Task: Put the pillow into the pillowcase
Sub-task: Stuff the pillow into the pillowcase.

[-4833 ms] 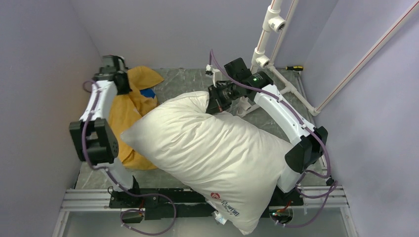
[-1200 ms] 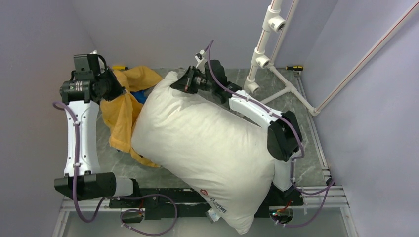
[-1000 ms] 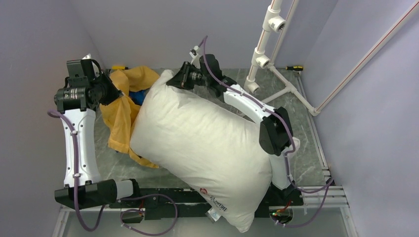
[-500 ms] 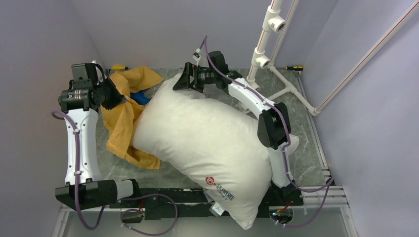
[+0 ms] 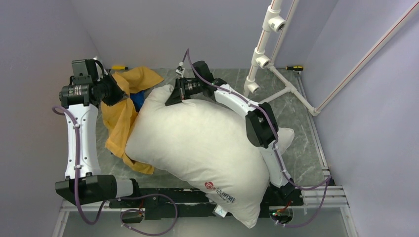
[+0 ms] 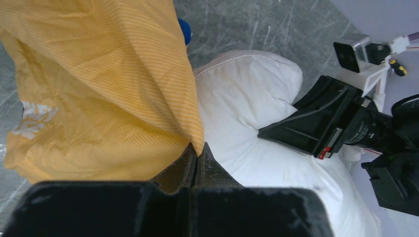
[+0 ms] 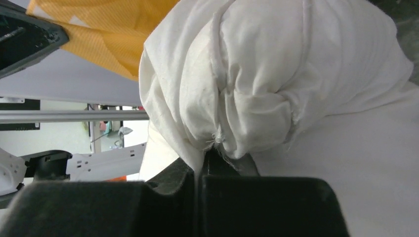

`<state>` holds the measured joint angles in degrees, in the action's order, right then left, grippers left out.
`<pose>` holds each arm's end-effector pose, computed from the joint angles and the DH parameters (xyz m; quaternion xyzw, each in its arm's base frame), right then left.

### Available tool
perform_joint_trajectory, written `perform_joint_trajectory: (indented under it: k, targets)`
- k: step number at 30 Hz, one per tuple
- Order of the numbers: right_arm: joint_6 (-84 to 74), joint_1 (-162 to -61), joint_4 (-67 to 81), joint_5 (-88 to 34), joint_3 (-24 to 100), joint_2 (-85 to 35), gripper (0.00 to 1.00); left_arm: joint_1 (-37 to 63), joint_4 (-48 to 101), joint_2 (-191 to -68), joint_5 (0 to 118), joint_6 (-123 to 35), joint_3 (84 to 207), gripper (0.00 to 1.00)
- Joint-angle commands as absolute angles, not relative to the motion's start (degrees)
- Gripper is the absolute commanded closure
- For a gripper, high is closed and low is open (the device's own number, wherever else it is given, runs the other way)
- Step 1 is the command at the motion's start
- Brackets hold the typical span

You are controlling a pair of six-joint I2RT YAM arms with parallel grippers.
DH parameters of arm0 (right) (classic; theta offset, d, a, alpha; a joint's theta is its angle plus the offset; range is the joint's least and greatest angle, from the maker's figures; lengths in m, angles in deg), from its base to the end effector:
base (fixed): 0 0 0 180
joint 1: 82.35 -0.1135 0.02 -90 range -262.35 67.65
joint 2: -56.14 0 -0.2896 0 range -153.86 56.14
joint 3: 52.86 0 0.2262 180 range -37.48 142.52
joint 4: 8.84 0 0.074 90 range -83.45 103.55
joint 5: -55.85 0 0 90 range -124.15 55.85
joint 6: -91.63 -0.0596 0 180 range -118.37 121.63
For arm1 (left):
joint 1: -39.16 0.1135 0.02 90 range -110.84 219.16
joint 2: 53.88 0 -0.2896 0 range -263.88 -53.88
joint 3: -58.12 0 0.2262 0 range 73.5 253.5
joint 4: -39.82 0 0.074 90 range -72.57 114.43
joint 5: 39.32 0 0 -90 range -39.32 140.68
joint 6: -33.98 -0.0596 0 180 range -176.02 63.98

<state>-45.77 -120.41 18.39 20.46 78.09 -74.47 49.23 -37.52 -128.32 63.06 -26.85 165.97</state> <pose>0.3885 0.3659 0.2856 -0.1776 0.7742 0.6027 0.0763 0.2251 0.0270 0.4253 -0.2675 0.8759 -0.1624 0.3672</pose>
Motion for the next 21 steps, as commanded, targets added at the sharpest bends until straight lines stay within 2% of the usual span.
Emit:
perform_joint_trajectory:
  k: [1, 4, 7, 11, 16, 21]
  targets:
    - [-45.14, -121.58, 20.67, 24.73, 77.75, -69.58, 1.00, 49.44, -33.18, -128.32, 67.64, -26.08, 170.23, 1.00]
    - [-49.67, -119.60, 14.26, 21.62, 72.87, -63.60, 1.00, 49.44, -30.88, -128.24, 69.99, -23.84, 171.40, 1.00]
    - [-58.03, -117.51, -0.58, 16.55, 66.62, -57.15, 1.00, 49.44, -28.48, -127.53, 71.44, -21.39, 172.29, 1.00]
    - [-63.42, -116.89, -10.44, 11.61, 67.32, -55.51, 1.00, 49.41, -25.23, -126.88, 74.36, -17.96, 173.34, 1.00]
    - [-59.29, -116.60, -6.24, 3.14, 74.16, -54.34, 1.00, 49.44, -27.08, -126.73, 74.69, -17.38, 175.43, 1.00]
    - [-56.50, -115.58, -7.66, -6.54, 70.41, -50.48, 1.00, 49.44, -28.03, -124.81, 75.94, -16.04, 173.11, 1.00]
